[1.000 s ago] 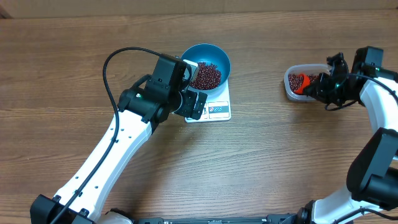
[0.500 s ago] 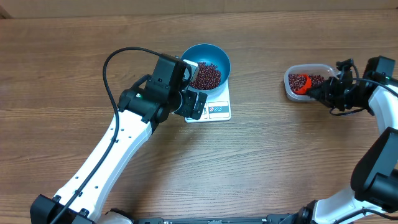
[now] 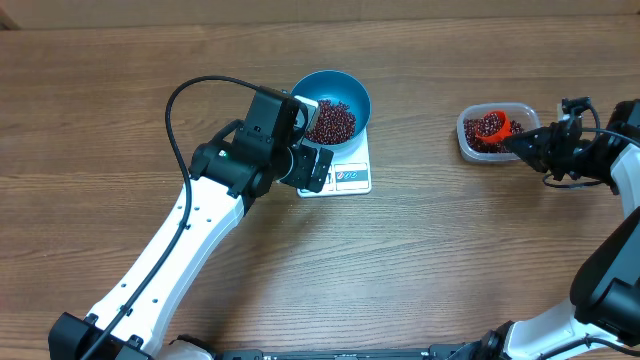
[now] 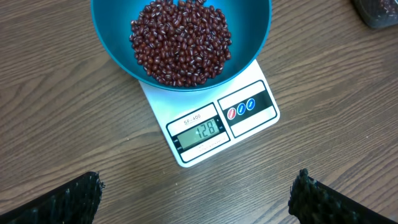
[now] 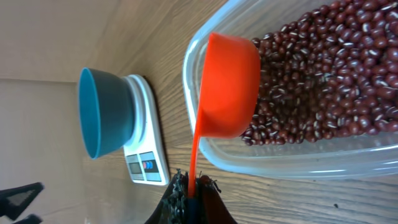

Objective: Scoop item into bowl and weigh 150g on scale
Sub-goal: 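Drag the scoop through the beans to fill it, then lift the filled scoop and carry it over the teal bowl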

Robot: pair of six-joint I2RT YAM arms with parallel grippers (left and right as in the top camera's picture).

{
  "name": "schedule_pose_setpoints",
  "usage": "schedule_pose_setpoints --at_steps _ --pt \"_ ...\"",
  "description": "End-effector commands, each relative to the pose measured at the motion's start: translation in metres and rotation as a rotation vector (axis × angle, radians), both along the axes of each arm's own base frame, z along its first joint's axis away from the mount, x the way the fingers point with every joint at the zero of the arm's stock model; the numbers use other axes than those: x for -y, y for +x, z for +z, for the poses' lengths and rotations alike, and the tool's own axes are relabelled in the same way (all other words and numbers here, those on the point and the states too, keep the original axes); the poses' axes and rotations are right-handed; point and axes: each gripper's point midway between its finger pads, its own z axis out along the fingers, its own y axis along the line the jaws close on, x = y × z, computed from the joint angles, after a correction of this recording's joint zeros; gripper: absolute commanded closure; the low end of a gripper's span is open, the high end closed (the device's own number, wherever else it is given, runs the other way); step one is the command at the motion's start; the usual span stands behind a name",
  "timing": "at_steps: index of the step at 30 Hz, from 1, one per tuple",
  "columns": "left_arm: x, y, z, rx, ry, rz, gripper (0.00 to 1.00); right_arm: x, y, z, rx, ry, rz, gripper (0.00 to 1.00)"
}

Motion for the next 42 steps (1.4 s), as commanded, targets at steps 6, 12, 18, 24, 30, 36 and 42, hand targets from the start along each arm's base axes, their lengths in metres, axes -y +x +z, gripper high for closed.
schedule_pose_setpoints --at_steps 6,12,18,24,30,36,42 --pt "0.001 -0.002 0.003 0.009 -0.003 -0.022 0.0 -0.012 0.0 0.016 0.081 0.108 0.044 0.96" --pt "0.001 -0.002 0.003 0.009 -0.003 -0.021 0.0 -0.016 0.0 0.021 0.093 0.132 0.053 0.96" --pt "0.001 -0.002 0.003 0.009 -0.003 -0.021 0.0 -0.035 0.0 0.042 0.159 0.147 0.11 0.96" --pt "0.001 -0.002 0.003 0.009 -0.003 -0.022 0.0 -0.072 0.002 0.075 0.25 0.103 0.217 0.96" --pt "0.001 -0.002 0.003 0.009 -0.003 -0.021 0.0 -0.12 0.01 0.107 0.298 0.106 0.325 0.96" --pt "0.001 -0.002 0.003 0.009 -0.003 -0.022 0.01 -0.183 0.015 0.127 0.344 0.137 0.445 0.97" --pt "0.001 -0.002 0.003 0.009 -0.003 -0.021 0.01 -0.234 0.021 0.123 0.365 0.053 0.488 0.96"
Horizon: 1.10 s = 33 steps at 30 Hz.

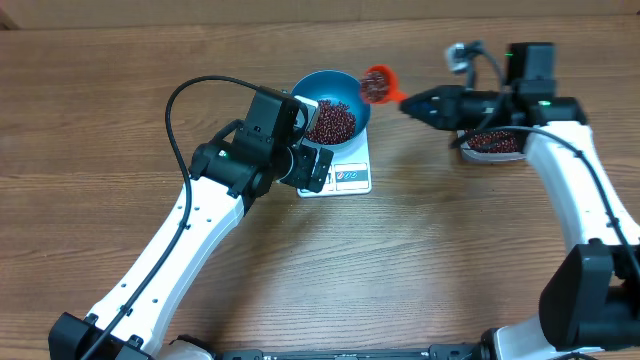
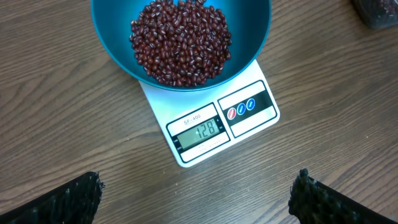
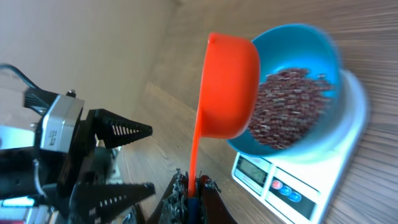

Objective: Scoop item into bowl and weigh 150g on scale
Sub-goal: 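Lift the filled scoop and carry it over the teal bowl, then tip the scoop with the right gripper to pour beans into the bowl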

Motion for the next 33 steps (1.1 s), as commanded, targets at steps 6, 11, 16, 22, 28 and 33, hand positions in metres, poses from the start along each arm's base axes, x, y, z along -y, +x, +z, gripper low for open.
schedule_pose_setpoints --at_steps 6,11,16,22,28,33 --pt "0.002 -0.002 0.003 0.01 -0.003 -0.022 0.0 -0.031 0.012 -0.006 0.059 -0.215 -0.105 0.97" --pt "0.002 -0.002 0.003 0.01 -0.003 -0.022 0.01 -0.034 0.017 -0.017 0.08 -0.319 -0.156 0.96" --pt "0.002 -0.002 0.003 0.01 -0.003 -0.022 0.0 -0.044 0.015 -0.02 0.103 -0.354 -0.151 0.96" --pt "0.002 -0.002 0.003 0.01 -0.003 -0.022 0.0 -0.046 0.015 -0.02 0.112 -0.362 -0.148 0.96" --pt "0.002 -0.002 0.003 0.01 -0.003 -0.022 0.0 -0.046 0.014 -0.02 0.122 -0.366 -0.14 0.96" --pt "0.002 -0.002 0.003 0.01 -0.003 -0.022 0.0 -0.056 0.009 -0.019 0.175 -0.382 -0.076 0.97"
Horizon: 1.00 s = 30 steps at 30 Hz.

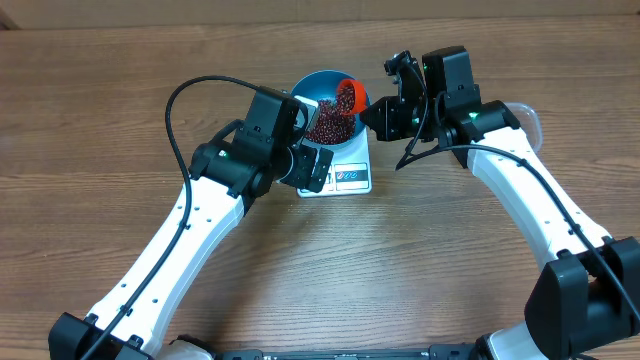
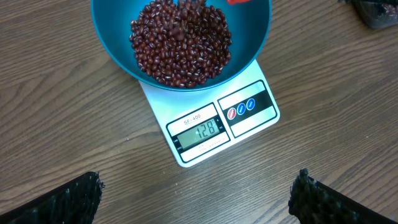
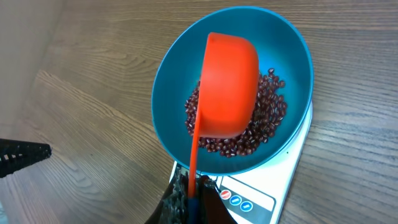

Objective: Scoop item into bowl and weigh 150g on scale
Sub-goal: 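Tip the scoop with the right gripper to pour beans into the bowl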

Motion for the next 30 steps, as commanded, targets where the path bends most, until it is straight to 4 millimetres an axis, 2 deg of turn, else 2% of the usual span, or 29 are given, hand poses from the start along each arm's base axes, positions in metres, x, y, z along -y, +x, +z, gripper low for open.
schedule_pose_setpoints --at_steps 1,30 --pt "0.0015 -0.0017 0.0026 0.009 -0.003 -0.022 0.0 -0.0111 -0.0016 0.0256 0.11 -0.012 0.075 0.96" --pt "0.0015 -0.0017 0.0026 0.009 -0.003 -0.022 0.0 -0.0116 -0.0029 0.0225 0.101 -0.03 0.064 0.96"
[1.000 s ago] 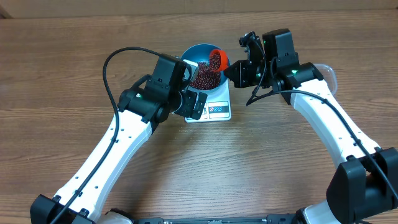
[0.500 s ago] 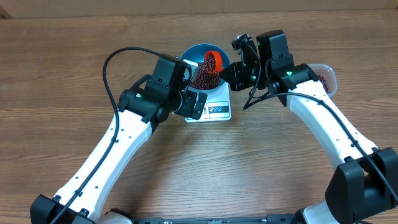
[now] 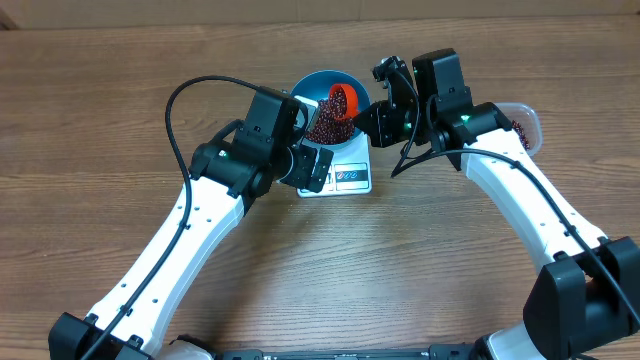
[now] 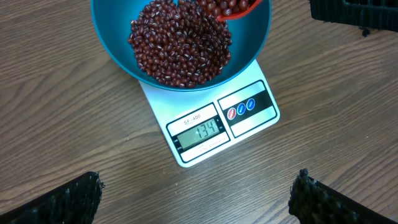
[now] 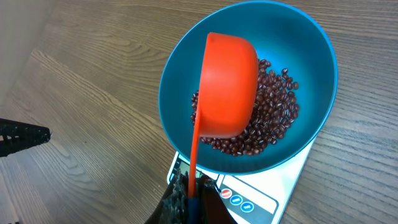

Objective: Scoop item into bowl and weigh 150g on scale
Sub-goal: 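Tip the scoop with the right gripper to pour beans into the bowl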

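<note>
A blue bowl (image 3: 330, 84) of red beans (image 4: 180, 40) stands on the white scale (image 4: 211, 127), whose display reads 134. My right gripper (image 5: 194, 198) is shut on the handle of an orange scoop (image 5: 228, 84), tilted over the bowl with beans still in it (image 4: 227, 7). In the overhead view the scoop (image 3: 343, 100) hangs above the bowl's right side and the right gripper (image 3: 375, 120) sits just right of the scale. My left gripper (image 4: 196, 193) is open, held over the bare table in front of the scale, its fingers (image 4: 68, 199) wide apart.
A clear plastic tub (image 3: 527, 122) with more beans stands at the right, mostly hidden behind my right arm. My left arm (image 3: 200, 230) stretches from the near left edge to the scale's left side.
The scale's reading has gone from 128 to 134. The scoop has tipped further over the bowl, with beans now at its lip. My left gripper has not moved.
The scoop was first in the tub of beans at the right with the scale at 128. Then my right gripper held the filled scoop just right of the bowl. Then it was over the bowl, and now the reading is 134.
</note>
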Robot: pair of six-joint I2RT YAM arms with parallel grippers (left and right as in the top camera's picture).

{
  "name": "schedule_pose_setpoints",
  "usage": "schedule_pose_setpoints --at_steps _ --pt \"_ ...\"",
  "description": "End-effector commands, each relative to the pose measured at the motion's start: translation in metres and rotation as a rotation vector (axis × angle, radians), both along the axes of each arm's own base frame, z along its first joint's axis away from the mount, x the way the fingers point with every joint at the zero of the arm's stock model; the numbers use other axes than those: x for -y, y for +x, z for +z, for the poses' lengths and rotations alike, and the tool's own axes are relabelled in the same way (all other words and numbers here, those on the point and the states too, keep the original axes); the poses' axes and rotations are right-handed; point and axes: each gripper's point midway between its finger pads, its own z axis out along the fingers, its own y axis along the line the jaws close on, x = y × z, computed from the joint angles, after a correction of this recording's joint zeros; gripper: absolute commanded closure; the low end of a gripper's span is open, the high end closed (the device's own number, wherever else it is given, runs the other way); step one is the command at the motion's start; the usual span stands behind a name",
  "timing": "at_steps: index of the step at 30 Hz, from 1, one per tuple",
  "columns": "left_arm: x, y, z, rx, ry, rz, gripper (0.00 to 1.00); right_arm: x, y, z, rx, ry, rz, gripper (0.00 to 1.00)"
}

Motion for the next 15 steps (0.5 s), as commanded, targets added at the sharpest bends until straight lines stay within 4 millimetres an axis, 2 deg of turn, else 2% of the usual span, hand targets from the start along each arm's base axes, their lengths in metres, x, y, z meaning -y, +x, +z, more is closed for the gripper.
schedule_pose_setpoints --at_steps 1,12,15 --pt "0.0015 -0.0017 0.0026 0.009 -0.003 -0.021 0.0 -0.0008 0.004 0.0248 0.065 0.011 0.001 0.96" --pt "0.0015 -0.0017 0.0026 0.009 -0.003 -0.021 0.0 -0.0014 0.004 0.0254 0.072 0.011 0.009 0.96" --pt "0.0015 -0.0017 0.0026 0.009 -0.003 -0.022 0.0 -0.006 -0.0025 0.025 0.117 -0.012 0.102 0.96"
